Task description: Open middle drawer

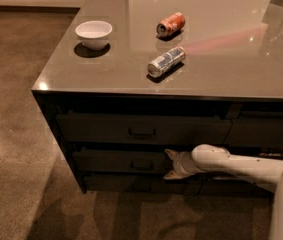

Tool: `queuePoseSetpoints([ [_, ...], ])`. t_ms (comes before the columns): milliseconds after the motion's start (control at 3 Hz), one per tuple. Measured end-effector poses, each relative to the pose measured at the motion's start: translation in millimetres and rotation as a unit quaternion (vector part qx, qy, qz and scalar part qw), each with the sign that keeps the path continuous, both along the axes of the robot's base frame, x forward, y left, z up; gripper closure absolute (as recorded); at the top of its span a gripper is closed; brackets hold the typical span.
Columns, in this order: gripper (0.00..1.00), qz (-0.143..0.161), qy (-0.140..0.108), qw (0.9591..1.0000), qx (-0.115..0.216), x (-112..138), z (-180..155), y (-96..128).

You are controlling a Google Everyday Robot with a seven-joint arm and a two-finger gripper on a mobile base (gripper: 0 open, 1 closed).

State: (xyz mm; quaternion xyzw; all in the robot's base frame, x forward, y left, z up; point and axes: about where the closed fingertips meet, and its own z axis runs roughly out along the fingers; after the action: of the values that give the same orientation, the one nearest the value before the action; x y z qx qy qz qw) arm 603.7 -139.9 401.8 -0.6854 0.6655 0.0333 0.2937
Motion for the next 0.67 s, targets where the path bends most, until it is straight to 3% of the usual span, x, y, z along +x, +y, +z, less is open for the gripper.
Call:
queuePoseSetpoints([
  [333,0.39,0.004,0.017,0.9998,-0.001,-12.7,-9.2,-3.0],
  [667,0.32,0.005,0.020,0.9998,0.000,-14.4,-8.2,-3.3],
])
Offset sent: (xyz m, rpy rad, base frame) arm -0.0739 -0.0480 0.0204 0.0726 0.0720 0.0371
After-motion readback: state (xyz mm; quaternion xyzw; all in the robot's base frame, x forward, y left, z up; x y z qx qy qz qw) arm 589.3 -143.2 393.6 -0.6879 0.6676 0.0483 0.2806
